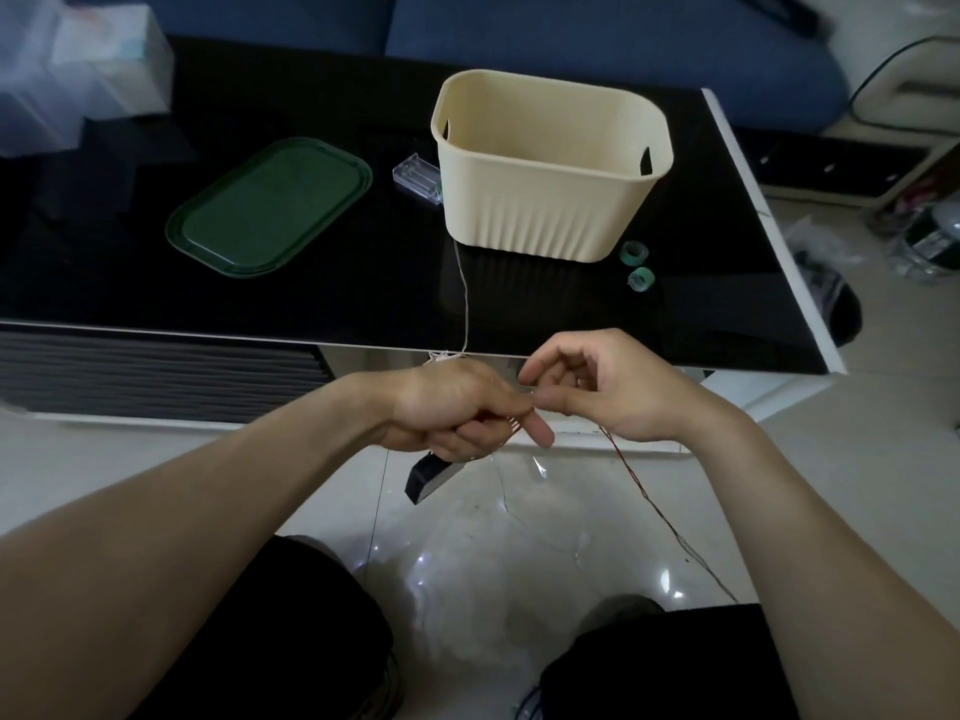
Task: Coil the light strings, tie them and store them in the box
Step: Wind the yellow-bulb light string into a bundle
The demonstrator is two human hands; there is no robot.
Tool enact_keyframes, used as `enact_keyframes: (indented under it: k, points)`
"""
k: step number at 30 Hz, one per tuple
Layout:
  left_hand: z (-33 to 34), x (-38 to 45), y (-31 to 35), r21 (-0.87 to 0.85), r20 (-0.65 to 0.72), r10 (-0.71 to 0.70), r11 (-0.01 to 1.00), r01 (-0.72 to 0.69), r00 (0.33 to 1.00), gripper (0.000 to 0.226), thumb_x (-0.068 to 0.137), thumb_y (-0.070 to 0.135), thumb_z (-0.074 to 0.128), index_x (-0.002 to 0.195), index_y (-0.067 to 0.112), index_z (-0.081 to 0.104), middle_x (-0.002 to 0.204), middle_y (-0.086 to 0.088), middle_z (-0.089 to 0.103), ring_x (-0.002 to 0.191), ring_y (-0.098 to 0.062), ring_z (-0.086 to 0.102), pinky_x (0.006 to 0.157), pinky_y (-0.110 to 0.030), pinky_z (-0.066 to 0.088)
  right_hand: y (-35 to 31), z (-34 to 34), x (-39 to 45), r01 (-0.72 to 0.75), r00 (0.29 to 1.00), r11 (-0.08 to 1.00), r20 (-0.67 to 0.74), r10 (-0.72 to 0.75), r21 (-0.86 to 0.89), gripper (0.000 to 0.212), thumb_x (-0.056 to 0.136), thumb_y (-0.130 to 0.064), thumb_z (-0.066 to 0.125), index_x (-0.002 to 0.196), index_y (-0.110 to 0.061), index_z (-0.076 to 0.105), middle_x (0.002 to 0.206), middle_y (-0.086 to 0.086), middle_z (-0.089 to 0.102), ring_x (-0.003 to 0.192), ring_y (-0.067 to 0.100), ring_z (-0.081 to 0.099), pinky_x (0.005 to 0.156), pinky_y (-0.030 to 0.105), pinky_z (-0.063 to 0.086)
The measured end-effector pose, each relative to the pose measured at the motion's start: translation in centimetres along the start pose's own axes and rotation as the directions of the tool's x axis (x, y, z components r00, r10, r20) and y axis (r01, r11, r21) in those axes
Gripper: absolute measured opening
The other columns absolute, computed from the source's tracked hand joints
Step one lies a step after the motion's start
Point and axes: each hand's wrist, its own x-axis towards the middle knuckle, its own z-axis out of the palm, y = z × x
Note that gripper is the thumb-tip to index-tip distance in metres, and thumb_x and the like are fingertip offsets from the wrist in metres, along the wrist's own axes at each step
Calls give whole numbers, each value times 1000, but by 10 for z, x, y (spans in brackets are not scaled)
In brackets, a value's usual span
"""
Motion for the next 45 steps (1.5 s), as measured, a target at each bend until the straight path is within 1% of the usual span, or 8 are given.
enact_keyframes:
  k: [7,13,18,23,28,34,40,45]
  points:
    - [1,-4,6,-92,21,28,995,-26,999,46,106,28,31,105,-4,64,43,4,27,33,-7,21,41,-26,10,1,10,2,23,988,997,-151,-34,-76,7,96,-29,67,89,-28,71,75,-12,68,65,0,59,62,17,47]
    - [-5,-4,12,-465,-209,160,852,-242,965,37,106,25,30,82,9,54,41,5,28,29,-7,21,36,-22,10,4,6,2,-115,985,968,-150,82,-225,31,103,-37,52,86,-20,71,57,-17,59,50,-2,50,50,12,37]
    - [-16,-1,14,-619,-465,207,618,-484,861,36,107,25,27,91,9,55,45,6,30,31,-7,23,32,-21,19,9,6,1,-235,971,934,-107,213,-269,28,106,-32,45,92,-25,68,71,-5,66,57,0,60,59,18,48]
    - [-19,-1,16,-569,-588,181,600,-562,788,41,107,26,26,117,-1,55,59,-3,54,43,-12,41,43,-22,37,5,14,0,-242,969,922,-31,244,-302,26,105,-31,47,94,-24,69,69,-2,65,57,11,60,63,34,50]
    - [-9,-9,23,-535,-541,208,662,-524,815,47,104,35,34,123,-6,47,91,-21,73,77,-31,72,68,-35,60,-7,30,3,-92,984,951,118,132,-294,21,101,-40,56,93,-31,73,71,-2,67,60,21,56,60,42,46]
    - [2,-14,23,-445,-355,131,847,-291,925,60,102,37,37,143,-6,28,110,-28,69,102,-40,69,88,-46,58,-18,35,0,-3,987,986,158,30,-169,21,98,-32,63,98,-17,77,58,-28,57,56,-4,53,55,11,37]
    - [0,-12,16,-283,-186,116,945,-166,976,64,101,44,33,135,-10,38,107,-25,67,92,-36,65,83,-42,52,-20,35,-3,-54,990,995,128,65,-86,26,100,-29,61,93,-9,76,53,-8,62,48,-1,54,61,9,40]
    - [5,-7,8,-97,26,102,990,-99,994,67,100,53,31,133,-2,50,120,-33,59,96,-40,66,75,-37,56,-17,34,-1,-27,1000,995,-7,26,-100,15,88,-33,76,80,-20,78,61,6,68,53,16,60,56,31,50]
